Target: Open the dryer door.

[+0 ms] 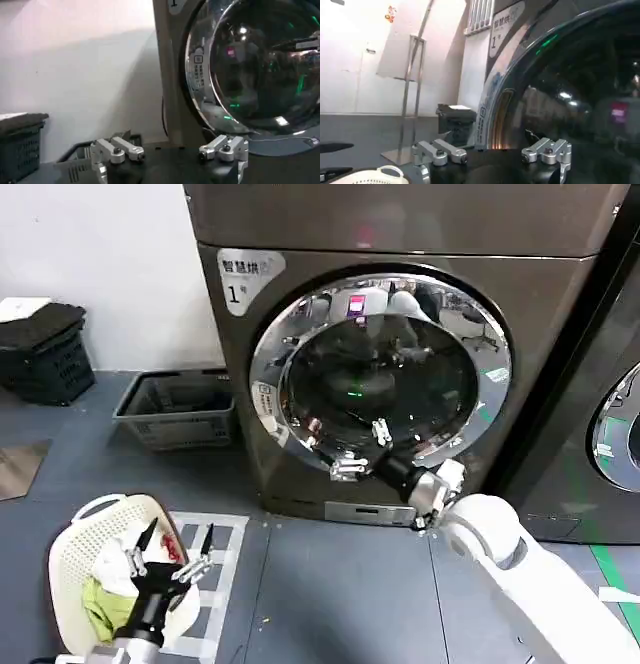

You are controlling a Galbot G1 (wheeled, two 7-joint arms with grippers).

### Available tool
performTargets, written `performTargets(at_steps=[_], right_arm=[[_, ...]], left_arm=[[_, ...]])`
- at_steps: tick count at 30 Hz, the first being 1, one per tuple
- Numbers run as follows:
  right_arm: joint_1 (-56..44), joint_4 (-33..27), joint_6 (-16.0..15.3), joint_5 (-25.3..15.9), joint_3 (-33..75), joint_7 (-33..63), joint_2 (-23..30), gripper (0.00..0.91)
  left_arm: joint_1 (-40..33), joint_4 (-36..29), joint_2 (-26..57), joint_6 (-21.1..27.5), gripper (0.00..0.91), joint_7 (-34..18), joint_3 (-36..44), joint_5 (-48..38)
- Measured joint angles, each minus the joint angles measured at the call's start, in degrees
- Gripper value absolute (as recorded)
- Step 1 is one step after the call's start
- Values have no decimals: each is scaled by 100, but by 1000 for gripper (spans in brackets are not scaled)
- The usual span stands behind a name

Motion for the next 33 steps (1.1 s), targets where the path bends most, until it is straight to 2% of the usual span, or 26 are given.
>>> performTargets(at_steps=[33], right_arm=[[1033,-819,-73,7,-796,-9,490,907]], left_arm=[[45,-50,-23,-6,907,6,10,12]])
